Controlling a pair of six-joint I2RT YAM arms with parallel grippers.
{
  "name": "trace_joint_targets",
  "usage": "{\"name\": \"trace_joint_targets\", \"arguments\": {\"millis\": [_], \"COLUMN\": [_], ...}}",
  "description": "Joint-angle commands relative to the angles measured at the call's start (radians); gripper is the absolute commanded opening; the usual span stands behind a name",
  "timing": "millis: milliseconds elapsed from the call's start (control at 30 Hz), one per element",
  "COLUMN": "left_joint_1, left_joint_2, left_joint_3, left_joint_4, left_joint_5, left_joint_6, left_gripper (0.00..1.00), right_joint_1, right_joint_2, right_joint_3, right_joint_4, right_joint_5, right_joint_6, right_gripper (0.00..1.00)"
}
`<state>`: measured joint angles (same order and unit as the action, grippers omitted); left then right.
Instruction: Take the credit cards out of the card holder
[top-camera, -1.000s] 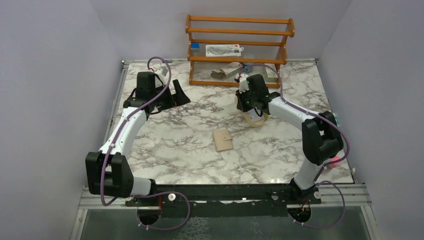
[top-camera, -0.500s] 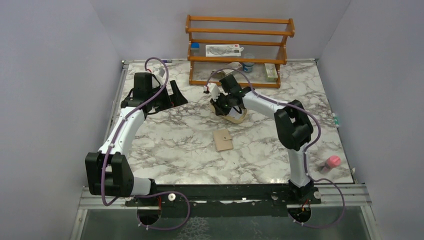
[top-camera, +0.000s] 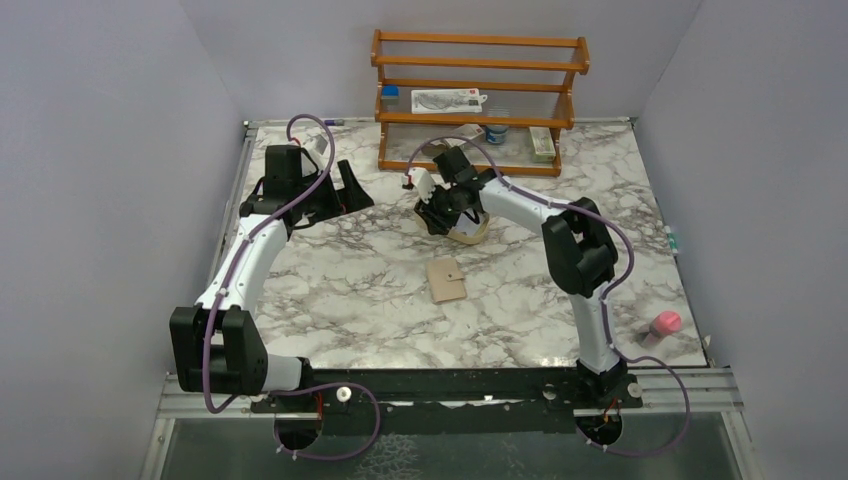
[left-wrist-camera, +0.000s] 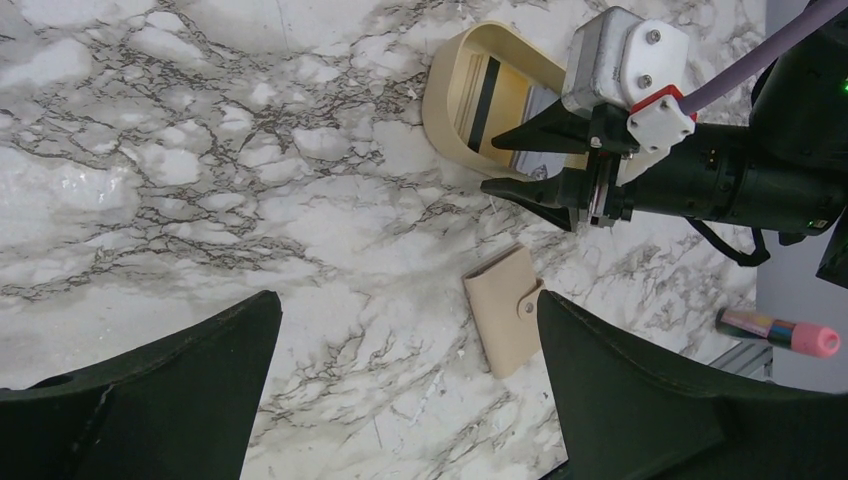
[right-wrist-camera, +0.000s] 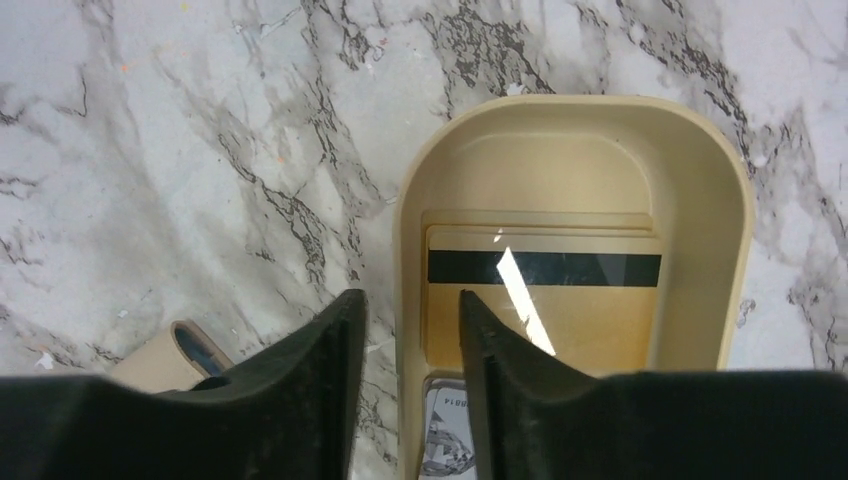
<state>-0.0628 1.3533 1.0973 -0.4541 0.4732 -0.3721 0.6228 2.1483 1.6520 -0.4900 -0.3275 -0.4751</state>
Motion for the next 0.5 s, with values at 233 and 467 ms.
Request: {"name": "trace_joint_targets", "arguments": {"millis": [233,467], "left_joint_1": [0.007,-0.04], "left_joint_2": [-0.037,-0.005], "left_joint_3": [-0.068,-0.267], "left_joint_4": [0.036,0.197], "left_joint_5": [0.039,0.138], "left_joint_6": [0.0,-0.111], "left_gripper": [0.99,0.99], "right_joint_1": [0.016,0.166], "right_joint_2": [-0.387,-0.61], "right_joint_3": [-0.055,-0.433], "right_joint_4": [0.016,0.074], "right_joint_5": [0.047,0.163], "right_joint_6": [0.071,0.161], "right_gripper": [0.68,0.68]}}
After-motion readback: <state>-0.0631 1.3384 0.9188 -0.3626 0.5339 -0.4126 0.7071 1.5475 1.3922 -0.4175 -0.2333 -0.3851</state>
